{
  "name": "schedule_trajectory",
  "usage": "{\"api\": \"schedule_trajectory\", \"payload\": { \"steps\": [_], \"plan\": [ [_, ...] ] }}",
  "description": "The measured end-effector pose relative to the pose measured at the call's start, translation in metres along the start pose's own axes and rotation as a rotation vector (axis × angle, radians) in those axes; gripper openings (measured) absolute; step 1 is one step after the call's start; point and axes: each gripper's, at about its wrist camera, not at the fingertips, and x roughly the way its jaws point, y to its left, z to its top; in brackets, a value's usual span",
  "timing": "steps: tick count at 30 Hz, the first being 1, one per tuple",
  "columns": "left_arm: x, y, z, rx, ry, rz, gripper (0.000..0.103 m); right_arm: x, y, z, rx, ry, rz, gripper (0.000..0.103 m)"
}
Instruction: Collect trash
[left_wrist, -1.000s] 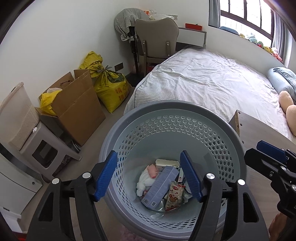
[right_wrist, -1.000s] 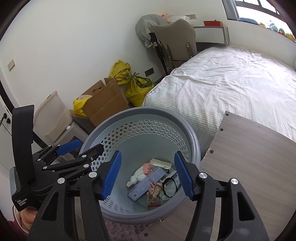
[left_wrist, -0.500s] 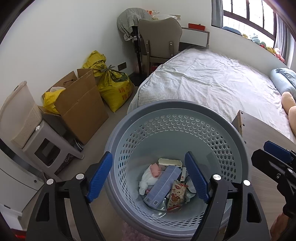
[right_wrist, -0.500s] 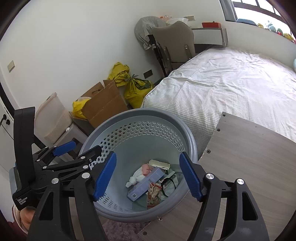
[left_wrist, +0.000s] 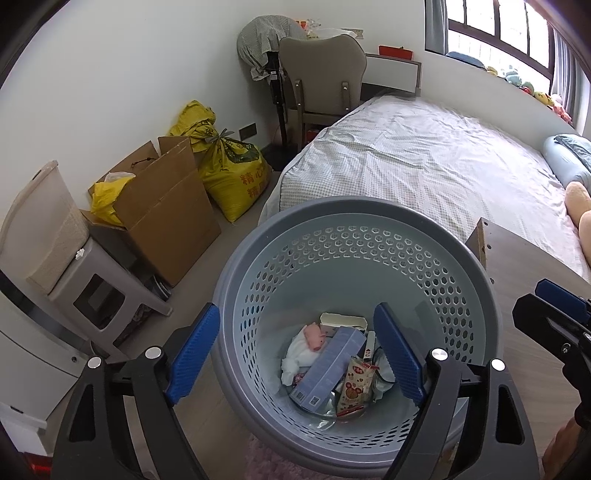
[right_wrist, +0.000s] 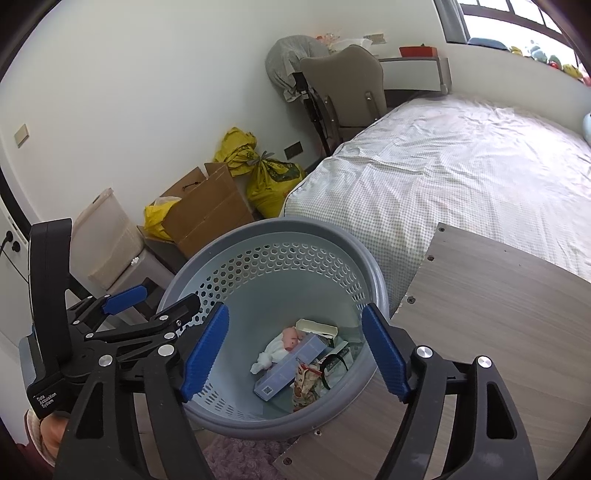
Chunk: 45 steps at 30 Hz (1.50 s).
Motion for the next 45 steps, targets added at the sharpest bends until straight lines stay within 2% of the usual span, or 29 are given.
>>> {"api": "schedule_trajectory", "payload": {
  "steps": [45],
  "plan": [
    [-0.0021, -0.0042, -0.0013, 0.004, -0.008, 0.021, 0.083, -0.0041, -0.0033, -0.0010, 0.007, -0.010, -0.002, 0.073]
  ]
}}
